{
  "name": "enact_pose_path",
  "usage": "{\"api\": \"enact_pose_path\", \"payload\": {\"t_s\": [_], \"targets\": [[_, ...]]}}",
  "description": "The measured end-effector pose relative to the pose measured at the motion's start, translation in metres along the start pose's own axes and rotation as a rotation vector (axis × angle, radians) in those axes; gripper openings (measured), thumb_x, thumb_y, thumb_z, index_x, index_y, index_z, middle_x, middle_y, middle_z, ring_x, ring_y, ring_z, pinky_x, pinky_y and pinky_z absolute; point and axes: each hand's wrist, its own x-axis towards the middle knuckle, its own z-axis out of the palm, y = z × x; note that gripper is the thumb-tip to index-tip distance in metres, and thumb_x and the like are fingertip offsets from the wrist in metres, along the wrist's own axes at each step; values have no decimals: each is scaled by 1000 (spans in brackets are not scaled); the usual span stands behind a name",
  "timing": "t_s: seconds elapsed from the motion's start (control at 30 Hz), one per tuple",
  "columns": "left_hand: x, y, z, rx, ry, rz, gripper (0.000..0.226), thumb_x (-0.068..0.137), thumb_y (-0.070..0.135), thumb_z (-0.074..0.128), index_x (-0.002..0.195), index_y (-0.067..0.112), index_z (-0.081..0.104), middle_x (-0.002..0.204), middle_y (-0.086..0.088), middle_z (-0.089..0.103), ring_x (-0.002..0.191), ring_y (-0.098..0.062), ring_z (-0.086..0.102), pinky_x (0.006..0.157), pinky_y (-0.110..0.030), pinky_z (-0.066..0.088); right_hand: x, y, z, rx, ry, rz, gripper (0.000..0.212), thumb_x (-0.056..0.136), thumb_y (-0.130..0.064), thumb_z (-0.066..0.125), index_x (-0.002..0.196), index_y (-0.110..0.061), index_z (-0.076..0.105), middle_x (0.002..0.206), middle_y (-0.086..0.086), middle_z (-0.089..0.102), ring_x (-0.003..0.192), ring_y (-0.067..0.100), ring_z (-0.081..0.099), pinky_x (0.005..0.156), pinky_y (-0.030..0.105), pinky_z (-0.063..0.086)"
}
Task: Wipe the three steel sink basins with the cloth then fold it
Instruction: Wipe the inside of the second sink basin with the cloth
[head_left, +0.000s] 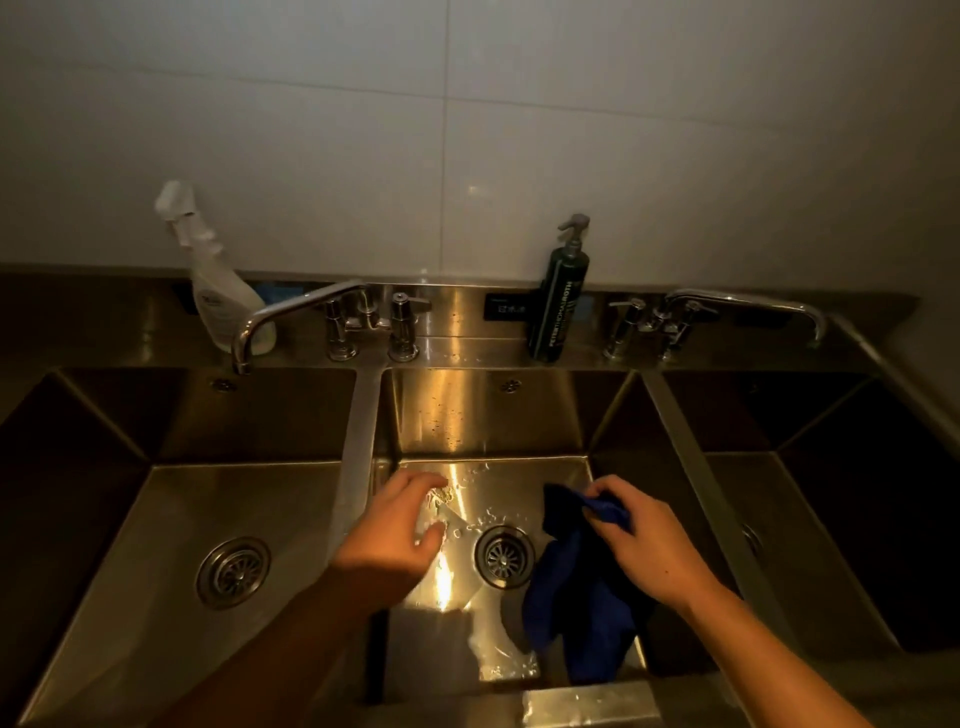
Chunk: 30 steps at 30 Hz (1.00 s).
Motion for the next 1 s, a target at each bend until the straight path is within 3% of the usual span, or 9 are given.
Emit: {"api": "enact_pose_path", "payload": {"t_s": [0.17, 0.33, 0.43, 0.6, 0.73, 0.83, 0.9, 0.93, 1.0], "targets": [[51, 11, 60, 137, 121, -103, 58, 90, 47, 48, 141, 23, 38, 145, -4, 37, 132, -20, 35, 105, -33, 34, 33, 23, -20, 111, -202, -19, 20, 80, -3, 64, 92, -14, 54, 86, 5, 64, 80, 19, 62, 77, 42, 49], [82, -20, 111, 434, 79, -335, 67, 90, 55, 43, 149, 31, 19, 158, -11, 12, 145, -32, 10, 115, -52, 18, 73, 66, -32, 53, -417, 14, 36, 81, -11, 62, 101, -36, 45, 103, 2, 57, 86, 17, 63, 63, 22, 53], [86, -42, 140, 407, 8, -482, 67, 91, 56, 39, 149, 34, 14, 159, -11, 5, 146, -30, 3, 116, -54, 13, 99, 88, -31, -41, -373, -52, 33, 83, -13, 64, 102, -33, 46, 104, -9, 55, 88, 10, 61, 71, 26, 57], [93, -72, 171, 444, 35, -558, 66, 91, 53, 41, 149, 32, 17, 159, -12, 8, 146, -31, 7, 115, -55, 13, 144, 96, -35, -192, -168, -209, 35, 82, -18, 68, 96, -39, 45, 94, -20, 52, 89, -6, 54, 66, 11, 43], [109, -107, 196, 467, 55, -539, 69, 89, 55, 35, 150, 28, 19, 159, -13, 9, 145, -32, 8, 114, -57, 12, 142, 122, -5, -331, -67, -242, 27, 87, -19, 62, 103, -34, 46, 101, -15, 52, 90, 4, 58, 75, 19, 50], [114, -141, 223, 474, -38, -545, 67, 92, 54, 32, 151, 29, 11, 160, -10, -2, 146, -31, -1, 115, -56, 5, 125, 155, 45, -615, -685, -25, 44, 91, -17, 55, 132, -24, 40, 127, 9, 50, 114, 30, 55, 94, 39, 47], [114, -164, 240, 464, -96, -550, 66, 94, 51, 35, 151, 30, 8, 160, -8, -8, 146, -30, -7, 116, -55, 1, 121, 177, 79, -647, -1179, 96, 50, 92, -11, 56, 139, -11, 42, 139, 18, 47, 126, 33, 48, 103, 37, 40], [114, -173, 248, 450, -111, -554, 65, 94, 50, 35, 151, 30, 8, 160, -8, -8, 146, -29, -8, 116, -54, 0, 122, 185, 93, -674, -1270, 143, 46, 92, -11, 57, 136, -6, 48, 139, 19, 49, 126, 33, 49, 102, 36, 40], [114, -188, 261, 448, -137, -555, 65, 94, 50, 35, 150, 30, 8, 159, -7, -10, 146, -28, -9, 116, -53, -1, 133, 203, 115, -756, -1111, 185, 37, 90, -18, 58, 124, -3, 56, 129, 19, 57, 117, 33, 57, 92, 37, 47]]}}
